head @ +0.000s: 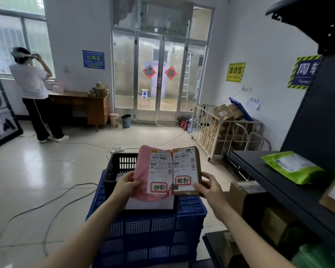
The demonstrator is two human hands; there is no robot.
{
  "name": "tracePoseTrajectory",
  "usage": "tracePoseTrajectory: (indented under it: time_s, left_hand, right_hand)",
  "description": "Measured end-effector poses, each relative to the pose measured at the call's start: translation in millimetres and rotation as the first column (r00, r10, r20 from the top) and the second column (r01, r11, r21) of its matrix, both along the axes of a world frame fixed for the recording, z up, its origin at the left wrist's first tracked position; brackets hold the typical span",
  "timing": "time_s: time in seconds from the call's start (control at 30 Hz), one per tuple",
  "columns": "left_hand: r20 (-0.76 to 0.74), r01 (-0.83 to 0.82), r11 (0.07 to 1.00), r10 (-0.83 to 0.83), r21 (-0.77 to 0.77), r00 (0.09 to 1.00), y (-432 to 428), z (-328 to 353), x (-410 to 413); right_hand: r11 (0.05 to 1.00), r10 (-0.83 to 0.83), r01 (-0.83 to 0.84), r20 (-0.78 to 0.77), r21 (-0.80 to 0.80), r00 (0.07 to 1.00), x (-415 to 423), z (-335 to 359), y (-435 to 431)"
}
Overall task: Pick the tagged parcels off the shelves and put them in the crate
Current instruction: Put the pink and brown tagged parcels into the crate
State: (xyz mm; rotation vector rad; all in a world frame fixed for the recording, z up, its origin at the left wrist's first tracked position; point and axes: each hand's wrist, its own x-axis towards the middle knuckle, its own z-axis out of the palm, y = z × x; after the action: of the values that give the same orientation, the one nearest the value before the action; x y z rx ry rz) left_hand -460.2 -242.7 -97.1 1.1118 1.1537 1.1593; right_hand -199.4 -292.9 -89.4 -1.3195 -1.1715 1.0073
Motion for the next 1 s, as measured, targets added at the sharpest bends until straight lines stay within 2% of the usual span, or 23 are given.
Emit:
tracePoseTrajectory:
  time_s: [0.33, 0.63, 0.83, 1.0]
  left_hand:
    - [-0.086, -0.055, 0.997, 0.051, -0.048, 0.995, 157, -13, -58]
    - [-0.046, -0.101, 0.991, 0.097, -0.088, 0.994, 256, -26, -89]
    - [-0.078, -0.135, 0.981, 0.125, -0.141, 0.989, 322, -58, -89]
    - [-0.152, -0.160, 0.960, 0.127, -0.230, 0.980, 385, -98, -70]
  right_hand:
    - [0.999, 0.000, 0.002, 0.056, -0.032, 0.998, -55, -10, 161]
    - [0.996, 0.072, -0.067, 0.083, -0.063, 0.994, -83, -22, 284]
    - [0.985, 0.142, -0.134, 0.067, -0.110, 0.988, -85, -53, 364]
    - [0.964, 0.167, -0.148, 0.068, -0.222, 0.984, -64, -98, 432]
